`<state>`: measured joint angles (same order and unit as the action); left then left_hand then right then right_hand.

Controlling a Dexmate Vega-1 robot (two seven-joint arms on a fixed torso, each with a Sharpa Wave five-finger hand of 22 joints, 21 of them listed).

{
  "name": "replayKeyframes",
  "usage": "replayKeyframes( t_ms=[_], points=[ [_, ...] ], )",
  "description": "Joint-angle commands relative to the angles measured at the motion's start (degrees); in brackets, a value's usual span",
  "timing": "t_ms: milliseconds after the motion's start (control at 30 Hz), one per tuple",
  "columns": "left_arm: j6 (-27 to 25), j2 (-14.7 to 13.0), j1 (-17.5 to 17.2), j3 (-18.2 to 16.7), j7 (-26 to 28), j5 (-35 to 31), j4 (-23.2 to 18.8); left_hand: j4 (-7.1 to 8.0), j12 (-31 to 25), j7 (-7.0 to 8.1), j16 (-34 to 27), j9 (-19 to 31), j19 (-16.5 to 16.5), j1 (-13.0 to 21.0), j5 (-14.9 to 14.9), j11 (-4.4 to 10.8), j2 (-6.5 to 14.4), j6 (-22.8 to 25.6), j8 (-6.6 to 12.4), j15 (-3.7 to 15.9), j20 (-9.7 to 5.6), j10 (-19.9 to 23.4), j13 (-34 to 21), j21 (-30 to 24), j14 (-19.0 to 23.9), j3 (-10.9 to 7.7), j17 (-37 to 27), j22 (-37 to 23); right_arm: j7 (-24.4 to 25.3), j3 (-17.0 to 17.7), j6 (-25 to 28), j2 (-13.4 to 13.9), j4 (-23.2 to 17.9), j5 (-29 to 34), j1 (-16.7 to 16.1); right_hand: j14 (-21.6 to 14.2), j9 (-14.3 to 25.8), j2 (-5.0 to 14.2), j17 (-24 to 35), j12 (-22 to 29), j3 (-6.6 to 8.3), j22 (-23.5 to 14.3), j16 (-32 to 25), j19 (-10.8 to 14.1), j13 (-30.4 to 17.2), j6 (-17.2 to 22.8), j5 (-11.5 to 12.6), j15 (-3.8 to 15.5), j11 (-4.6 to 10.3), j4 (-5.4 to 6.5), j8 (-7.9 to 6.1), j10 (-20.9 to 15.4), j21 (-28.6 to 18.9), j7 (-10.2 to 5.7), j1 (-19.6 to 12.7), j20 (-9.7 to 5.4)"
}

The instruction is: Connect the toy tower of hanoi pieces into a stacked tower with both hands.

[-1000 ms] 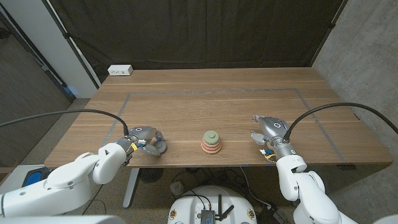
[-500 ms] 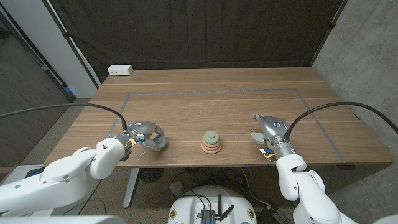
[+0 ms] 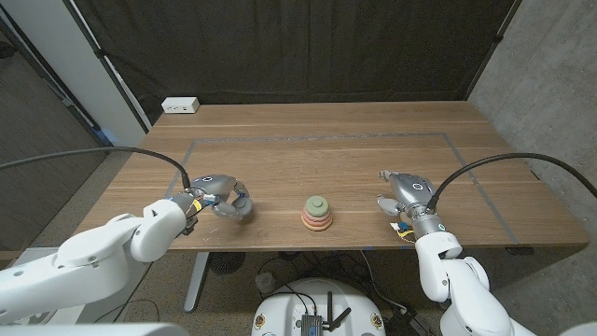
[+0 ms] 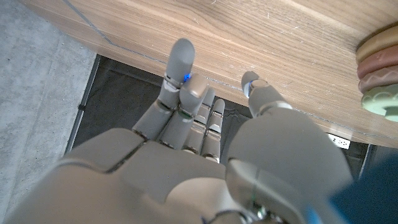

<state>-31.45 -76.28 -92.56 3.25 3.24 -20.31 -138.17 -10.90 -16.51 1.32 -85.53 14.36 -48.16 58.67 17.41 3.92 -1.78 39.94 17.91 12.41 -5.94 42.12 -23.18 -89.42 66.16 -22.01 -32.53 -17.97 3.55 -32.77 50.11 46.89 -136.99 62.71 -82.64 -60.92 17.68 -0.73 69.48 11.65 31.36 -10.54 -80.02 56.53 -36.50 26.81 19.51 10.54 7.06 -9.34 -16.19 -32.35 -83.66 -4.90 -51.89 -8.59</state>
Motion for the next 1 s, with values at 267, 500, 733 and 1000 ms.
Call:
replayKeyframes(
  t_ms=[267, 500, 733, 1000],
  points=[
    [1.58, 2.08, 0.52, -3.67, -5.68, -2.31, -1.83, 1.3, 0.51, 0.2, -0.06, 0.37, -1.18, 1.55, 0.52, 7.5, 1.29, 1.22, -0.3, 0.1, -6.28, 7.99, -6.75, 0.02, 1.4, -1.87, -1.64, -0.44, 0.66, 0.77, 0.51, 0.46, -0.52, -1.11, -0.88, -0.23, 0.11, 0.44, 0.12, -0.02, -0.14, -0.03, 0.06, -0.09, -0.2, 0.39, 0.38, 2.02, -0.02, -0.04, -0.16, -0.29, 0.19, 0.09, -0.16, -4.01],
    [2.02, 2.5, 2.95, -2.61, -7.9, -3.49, -2.37, 1.33, 0.88, 0.27, 1.01, 0.5, -1.09, 1.4, 0.57, 7.68, 1.18, 1.91, -0.36, 0.13, -6.29, 8.64, -7.3, 0.15, 0.93, -2.01, -1.41, -0.43, 1.36, 1.07, 0.91, 0.48, -0.64, -1.66, -1.28, -0.1, 0.11, 0.41, 0.01, 0.03, -0.15, -0.09, 0.21, -0.01, -0.23, 0.55, 0.43, 2.02, -0.07, -0.06, -0.21, -0.4, 0.13, 0.13, -0.17, -4.01],
    [0.96, 3.33, 6.3, 0.34, -8.8, -4.8, -3.23, 1.33, 1.27, 0.38, 1.3, 0.56, -1.05, 1.34, 0.61, 7.67, 1.12, 2.02, -0.48, 0.13, -6.28, 8.63, -7.35, 0.19, 0.93, -2.05, -1.45, -0.4, 3.95, 2.61, 0.19, 0.79, -0.67, -4.31, -2.56, -0.38, 0.11, 0.41, 0.3, 0.01, -0.15, -0.12, -0.04, 0.02, -0.24, 0.54, 0.48, 2.01, -0.05, -0.07, -0.2, -0.4, 0.12, 0.13, -0.17, -4.01],
    [1.45, 3.82, 7.5, 0.83, -9.01, -4.32, -3.56, 1.32, 1.44, 0.44, 1.57, 0.61, -1.02, 1.27, 0.63, 7.77, 1.01, 2.05, -0.62, 0.14, -6.28, 8.91, -7.55, 0.22, 0.96, -2.04, -1.41, -0.39, 4.04, 2.7, 0.55, 1.75, -0.78, -5.46, -2.25, -0.3, 0.09, 0.41, 0.2, 0.0, -0.17, -0.15, 0.12, 0.07, -0.23, 0.52, 0.55, 2.02, -0.01, -0.1, -0.17, -0.45, 0.1, 0.15, -0.21, -4.01]
  ],
)
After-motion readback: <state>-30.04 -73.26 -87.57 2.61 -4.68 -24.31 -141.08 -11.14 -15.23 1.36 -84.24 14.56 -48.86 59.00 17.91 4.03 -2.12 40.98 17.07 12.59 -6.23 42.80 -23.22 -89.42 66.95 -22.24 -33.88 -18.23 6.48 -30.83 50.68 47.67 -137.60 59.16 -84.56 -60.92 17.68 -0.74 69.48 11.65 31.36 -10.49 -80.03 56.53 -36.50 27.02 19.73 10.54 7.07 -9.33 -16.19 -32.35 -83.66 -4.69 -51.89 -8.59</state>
